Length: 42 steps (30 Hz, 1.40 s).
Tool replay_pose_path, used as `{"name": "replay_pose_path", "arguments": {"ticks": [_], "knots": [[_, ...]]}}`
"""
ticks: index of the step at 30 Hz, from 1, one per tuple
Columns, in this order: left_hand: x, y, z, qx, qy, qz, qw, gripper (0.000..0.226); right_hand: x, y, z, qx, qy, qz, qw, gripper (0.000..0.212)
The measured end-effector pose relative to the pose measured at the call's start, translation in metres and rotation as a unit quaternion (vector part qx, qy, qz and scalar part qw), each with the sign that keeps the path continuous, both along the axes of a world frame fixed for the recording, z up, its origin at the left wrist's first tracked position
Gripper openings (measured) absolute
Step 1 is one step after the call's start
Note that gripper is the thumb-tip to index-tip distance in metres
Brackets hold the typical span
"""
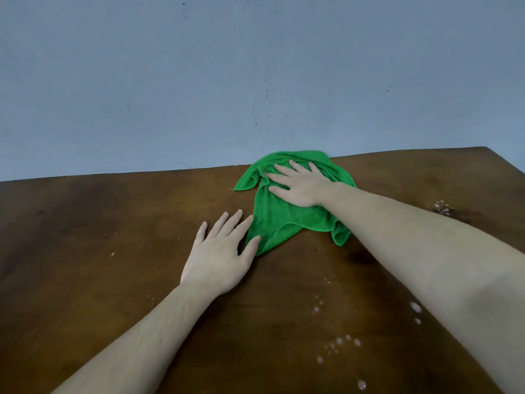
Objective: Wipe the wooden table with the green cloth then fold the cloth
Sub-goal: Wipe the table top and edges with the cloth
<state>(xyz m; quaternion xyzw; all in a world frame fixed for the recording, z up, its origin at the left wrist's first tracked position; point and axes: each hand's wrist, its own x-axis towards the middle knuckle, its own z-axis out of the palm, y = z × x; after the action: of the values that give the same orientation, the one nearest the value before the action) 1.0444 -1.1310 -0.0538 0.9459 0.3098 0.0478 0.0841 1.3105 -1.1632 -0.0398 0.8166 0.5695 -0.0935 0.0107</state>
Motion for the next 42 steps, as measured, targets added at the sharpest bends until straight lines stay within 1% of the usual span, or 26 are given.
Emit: {"name": "replay_pose_path", "arguments": {"ticks": [2, 4, 7, 11, 13, 16, 19, 22, 27, 32, 37, 40, 42], "knots": [[0.001, 0.000, 0.002, 0.003, 0.002, 0.002, 1.000, 0.064, 0.009, 0.007, 0.001, 0.009, 0.006, 0.036, 0.999, 0.061], [0.003, 0.000, 0.004, -0.002, 0.003, 0.006, 1.000, 0.063, 0.024, 0.005, 0.003, 0.021, 0.006, 0.040, 0.999, 0.062], [-0.001, 0.000, 0.004, -0.008, 0.008, 0.010, 1.000, 0.060, 0.045, -0.012, 0.001, 0.033, 0.008, 0.010, 0.999, 0.063], [-0.004, 0.011, 0.002, -0.011, 0.020, 0.026, 0.999, 0.059, 0.072, -0.044, -0.006, 0.018, 0.014, -0.054, 0.998, 0.063], [0.000, -0.014, 0.011, -0.004, 0.015, 0.010, 1.000, 0.059, 0.082, -0.098, 0.002, 0.019, -0.007, -0.110, 0.994, 0.064], [0.007, -0.004, 0.010, -0.007, 0.028, 0.019, 0.999, 0.058, 0.080, -0.106, -0.003, 0.000, 0.012, -0.136, 0.991, 0.063], [0.003, -0.008, 0.016, -0.013, 0.042, 0.020, 0.999, 0.056, 0.039, -0.111, -0.003, -0.013, 0.015, -0.122, 0.992, 0.060], [-0.017, -0.029, 0.019, -0.027, 0.054, 0.015, 0.998, 0.052, -0.012, -0.121, -0.003, -0.017, -0.009, -0.072, 0.997, 0.059], [-0.086, -0.075, 0.015, -0.030, 0.040, -0.005, 0.999, 0.051, -0.112, -0.152, -0.005, -0.013, -0.022, -0.010, 1.000, 0.059], [-0.151, -0.120, 0.009, -0.024, 0.008, -0.013, 1.000, 0.050, -0.206, -0.206, -0.005, -0.018, -0.022, 0.021, 0.999, 0.061], [-0.192, -0.161, 0.004, -0.015, -0.012, -0.032, 0.999, 0.049, -0.285, -0.283, -0.001, 0.000, -0.012, 0.059, 0.998, 0.062], [-0.206, -0.178, 0.004, -0.015, -0.010, -0.042, 0.999, 0.049, -0.311, -0.327, 0.001, 0.016, 0.017, 0.071, 0.997, 0.061], [-0.215, -0.188, 0.004, -0.014, -0.013, -0.049, 0.999, 0.049, -0.314, -0.338, 0.011, 0.057, 0.035, 0.050, 0.996, 0.062]]}}
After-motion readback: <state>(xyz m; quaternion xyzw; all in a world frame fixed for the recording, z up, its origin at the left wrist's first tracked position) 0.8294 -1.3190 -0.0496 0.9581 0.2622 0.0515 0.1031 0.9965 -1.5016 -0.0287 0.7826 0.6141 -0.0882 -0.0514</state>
